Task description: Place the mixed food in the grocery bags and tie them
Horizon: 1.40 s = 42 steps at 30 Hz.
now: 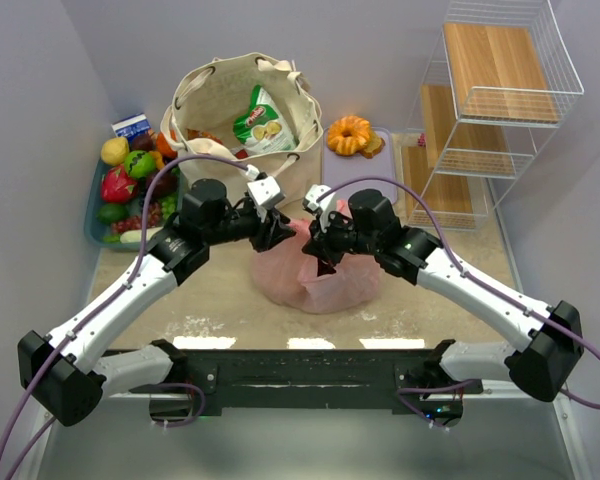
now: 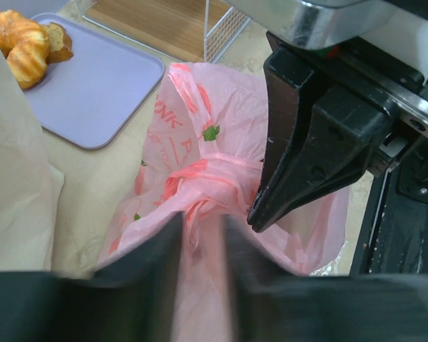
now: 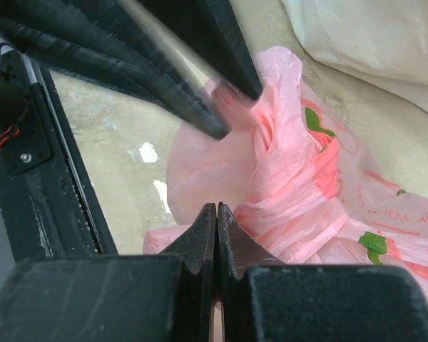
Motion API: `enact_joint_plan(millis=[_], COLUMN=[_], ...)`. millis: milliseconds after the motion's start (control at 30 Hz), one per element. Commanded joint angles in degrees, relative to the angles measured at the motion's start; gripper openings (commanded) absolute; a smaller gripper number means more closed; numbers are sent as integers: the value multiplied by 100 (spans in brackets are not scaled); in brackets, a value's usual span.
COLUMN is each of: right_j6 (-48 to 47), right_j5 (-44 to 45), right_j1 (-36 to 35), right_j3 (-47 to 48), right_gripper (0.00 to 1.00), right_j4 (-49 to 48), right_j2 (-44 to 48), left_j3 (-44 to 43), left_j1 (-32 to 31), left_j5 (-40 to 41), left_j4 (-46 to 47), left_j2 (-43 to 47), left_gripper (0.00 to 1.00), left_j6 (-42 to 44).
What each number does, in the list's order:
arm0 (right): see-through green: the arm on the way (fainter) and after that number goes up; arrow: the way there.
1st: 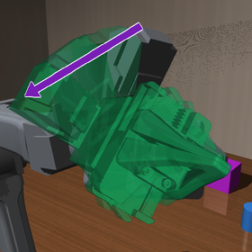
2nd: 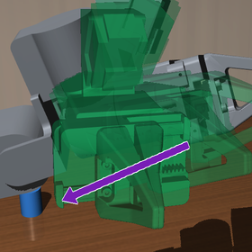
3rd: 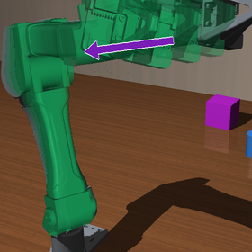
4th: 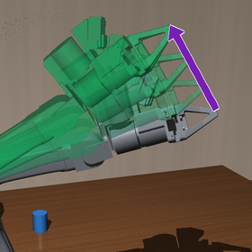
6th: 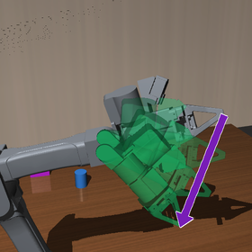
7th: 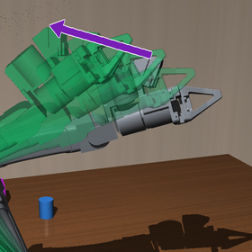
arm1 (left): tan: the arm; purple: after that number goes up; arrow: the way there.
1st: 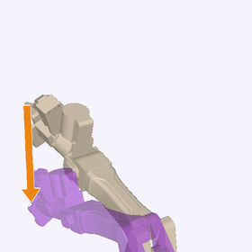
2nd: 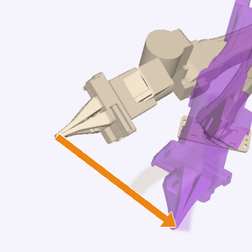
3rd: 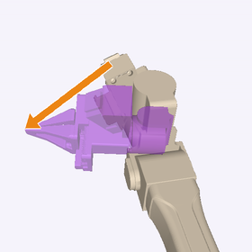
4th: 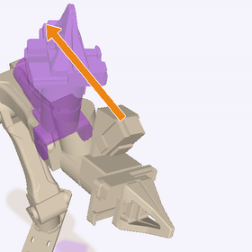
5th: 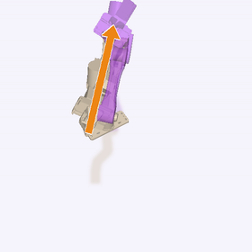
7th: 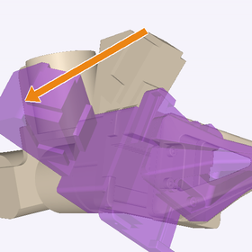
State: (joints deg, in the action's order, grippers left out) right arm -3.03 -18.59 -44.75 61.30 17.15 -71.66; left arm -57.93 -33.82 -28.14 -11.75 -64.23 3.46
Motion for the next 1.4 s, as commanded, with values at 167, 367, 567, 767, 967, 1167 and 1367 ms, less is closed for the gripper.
enact_joint_plan(millis=[167,367,567,767,967,1167,1367], right_j6=[-58,-58,-66,-84,39,206,478], right_j5=[321,198,119,92,-48,-241,-540], right_j1=[-34,-34,-34,-33,-34,-33,-104], right_j3=[-118,-92,-92,-100,-109,-92,-337], right_gripper=[0,0,0,0,0,0,0], right_j4=[-106,-106,-106,-97,-115,-19,-1], right_j2=[135,143,187,231,310,503,486], left_j3=[-289,-394,-640,-913,-799,-430,-219], left_j1=[-10,-10,-19,-19,-10,-10,-19], left_j5=[-122,10,-25,-174,-525,-457,-25], left_j4=[-345,-460,-486,-486,-188,155,506], left_j2=[-11,-309,-731,-1153,-1329,-1233,-1039], left_gripper=[84,95,92,74,44,0,0], left_j6=[760,1437,1710,1737,1579,1236,454])
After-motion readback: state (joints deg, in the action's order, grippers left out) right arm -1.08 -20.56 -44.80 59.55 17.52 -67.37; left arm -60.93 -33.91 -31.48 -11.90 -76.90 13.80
